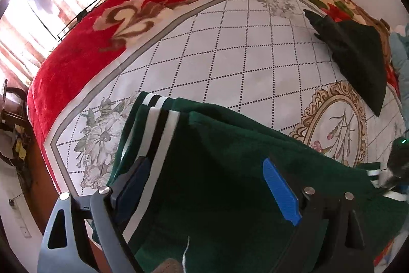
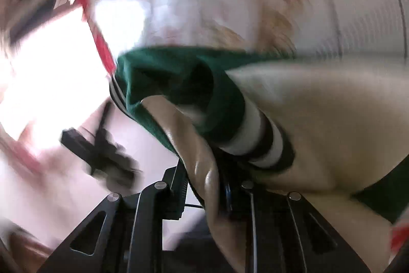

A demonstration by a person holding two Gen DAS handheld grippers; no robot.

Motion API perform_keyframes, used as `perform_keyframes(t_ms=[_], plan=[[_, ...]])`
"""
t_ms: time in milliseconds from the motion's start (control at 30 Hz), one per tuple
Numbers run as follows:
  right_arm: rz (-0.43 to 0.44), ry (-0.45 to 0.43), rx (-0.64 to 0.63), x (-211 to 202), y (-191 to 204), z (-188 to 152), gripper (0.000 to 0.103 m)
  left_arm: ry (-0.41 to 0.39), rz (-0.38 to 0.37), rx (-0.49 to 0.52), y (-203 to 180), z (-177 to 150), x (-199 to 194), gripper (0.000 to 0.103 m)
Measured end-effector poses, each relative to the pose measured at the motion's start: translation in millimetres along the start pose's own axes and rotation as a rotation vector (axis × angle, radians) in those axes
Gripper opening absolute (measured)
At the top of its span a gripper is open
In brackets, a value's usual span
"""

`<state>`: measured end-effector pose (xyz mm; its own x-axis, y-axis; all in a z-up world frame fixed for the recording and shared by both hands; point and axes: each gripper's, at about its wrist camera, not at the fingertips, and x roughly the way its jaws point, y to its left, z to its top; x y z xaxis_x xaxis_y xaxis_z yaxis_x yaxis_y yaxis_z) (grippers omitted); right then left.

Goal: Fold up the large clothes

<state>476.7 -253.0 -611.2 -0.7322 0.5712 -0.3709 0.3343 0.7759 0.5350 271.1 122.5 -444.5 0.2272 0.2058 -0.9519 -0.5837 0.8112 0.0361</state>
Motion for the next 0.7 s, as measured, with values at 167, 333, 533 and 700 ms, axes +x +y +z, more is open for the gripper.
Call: perform_keyframes(t_ms=[167,333,533,700], plan=[[-0.284,-0.067,-0.295,-9.6,58.3,-17.1,0.062,-0.024,0.002,0.026,-5.3,3.5,-10.0,0.090],[-0.637,-0.231,-0.586,-38.9,99.0,-62.2,0.081,-0.028,0.002,0.032,-12.8,2.6,-11.8,0.090],[-0.745,-0.124,-0.692,8.6,82.7,-39.4,0.083,0.008,0.017,0.035,-21.8,-4.8,0.9,0.090],[-0.419,-0.167,-0.561,3.2,77.3,-22.9,0.049,-0.002,0.049,0.057,-22.3,-9.8,0.1,0.090]])
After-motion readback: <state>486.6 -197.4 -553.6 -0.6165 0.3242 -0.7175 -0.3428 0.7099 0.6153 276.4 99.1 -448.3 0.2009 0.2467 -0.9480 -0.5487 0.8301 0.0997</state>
